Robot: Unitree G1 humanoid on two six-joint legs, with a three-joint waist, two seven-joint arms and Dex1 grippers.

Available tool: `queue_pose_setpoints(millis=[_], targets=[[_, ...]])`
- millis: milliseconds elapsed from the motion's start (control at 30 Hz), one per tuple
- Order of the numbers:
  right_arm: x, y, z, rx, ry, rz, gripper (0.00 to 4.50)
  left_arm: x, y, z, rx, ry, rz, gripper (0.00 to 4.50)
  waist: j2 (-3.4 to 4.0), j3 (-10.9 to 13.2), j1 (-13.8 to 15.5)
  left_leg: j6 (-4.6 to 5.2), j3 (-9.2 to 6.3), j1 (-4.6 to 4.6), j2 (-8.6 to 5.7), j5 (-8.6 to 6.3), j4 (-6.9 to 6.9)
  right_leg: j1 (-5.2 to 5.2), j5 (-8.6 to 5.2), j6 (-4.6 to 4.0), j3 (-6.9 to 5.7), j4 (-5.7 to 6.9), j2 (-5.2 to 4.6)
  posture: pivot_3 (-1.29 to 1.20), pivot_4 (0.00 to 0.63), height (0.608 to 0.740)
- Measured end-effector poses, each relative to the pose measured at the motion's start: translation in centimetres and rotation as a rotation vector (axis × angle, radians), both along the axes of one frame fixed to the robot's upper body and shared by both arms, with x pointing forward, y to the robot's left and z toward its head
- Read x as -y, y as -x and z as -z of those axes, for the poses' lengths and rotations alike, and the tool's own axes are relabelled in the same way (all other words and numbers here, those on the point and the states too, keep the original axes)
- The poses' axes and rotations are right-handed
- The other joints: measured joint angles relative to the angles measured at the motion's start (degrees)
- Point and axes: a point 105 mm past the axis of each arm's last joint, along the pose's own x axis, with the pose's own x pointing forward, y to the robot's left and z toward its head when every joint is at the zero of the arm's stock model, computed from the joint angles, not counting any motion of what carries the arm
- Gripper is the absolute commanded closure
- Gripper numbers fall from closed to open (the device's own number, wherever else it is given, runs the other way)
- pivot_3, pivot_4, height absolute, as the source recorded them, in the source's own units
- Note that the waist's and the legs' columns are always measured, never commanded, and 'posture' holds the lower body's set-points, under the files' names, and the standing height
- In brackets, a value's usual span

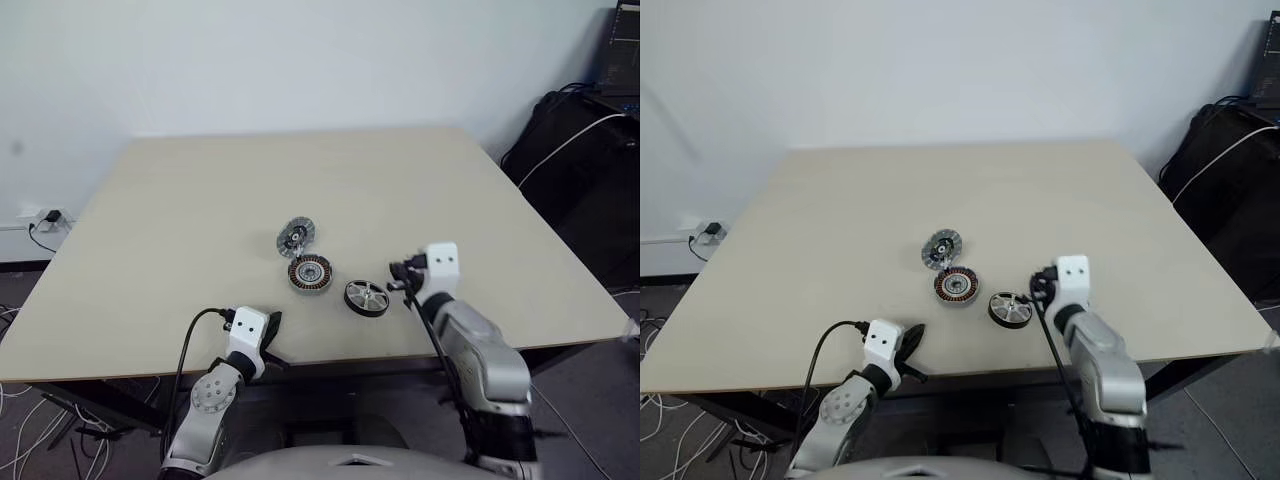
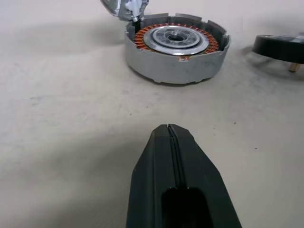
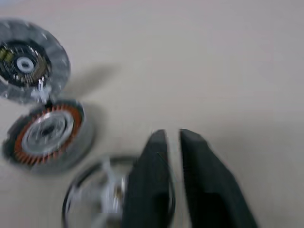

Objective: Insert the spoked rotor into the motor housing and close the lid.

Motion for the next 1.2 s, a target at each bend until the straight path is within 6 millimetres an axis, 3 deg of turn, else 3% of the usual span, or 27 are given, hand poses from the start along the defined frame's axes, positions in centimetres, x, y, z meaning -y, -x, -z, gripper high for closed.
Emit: queue_pose_setpoints(millis=[167,300,433,633,967,1200], targets=[[0.9,1.4,0.7,-0.08,-0.159,0.137,1.59,0.3,-0.2,-0.1,-0.001,0.0,0.03,4.5,0.08,0.1,0.0,-0.04,0.02,0.05,0.02,-0.02,0.06,0.0,0.02,0.04,-0.01,0.02,0.0,0.0,0.0,0.74],[1.4,1.9,1.2,-0.161,-0.32,0.232,1.59,0.5,-0.2,-0.2,-0.003,0.0,0.046,4.5,0.11,0.1,0.1,0.01,0.03,0.0,0.0,-0.01,0.06,-0.03,0.03,0.05,0.01,-0.01,-0.01,0.0,0.0,0.74],[2.7,1.6,0.3,-0.174,-0.473,0.302,1.59,0.5,-0.2,-0.1,-0.011,-0.003,0.051,4.5,0.12,0.1,0.1,0.05,0.02,0.0,0.0,-0.02,0.03,-0.05,0.02,0.03,-0.01,-0.03,-0.01,0.0,0.0,0.74],[2.2,2.0,1.2,-0.275,-0.675,0.309,1.59,0.5,-0.2,0.0,-0.013,-0.003,0.049,4.5,0.24,0.2,0.1,0.07,0.07,-0.03,0.02,-0.02,-0.02,-0.01,0.0,0.01,0.03,-0.03,-0.02,0.0,0.0,0.74],[0.0,2.0,2.2,-0.378,-0.769,0.253,1.59,0.1,-0.3,-0.1,-0.006,-0.006,0.02,4.5,0.28,0.2,-0.5,0.11,0.09,-0.04,0.02,-0.02,-0.02,0.0,-0.01,0.03,0.03,-0.04,-0.01,0.0,0.0,0.74],[-1.0,2.0,2.9,-0.424,-0.788,0.231,1.59,-0.1,-0.7,-1.2,0.051,0.033,0.0,4.5,0.29,0.2,-1.0,0.12,0.09,-0.08,0.03,-0.03,-0.02,0.0,-0.01,0.03,0.03,-0.06,-0.02,0.0,0.0,0.74]])
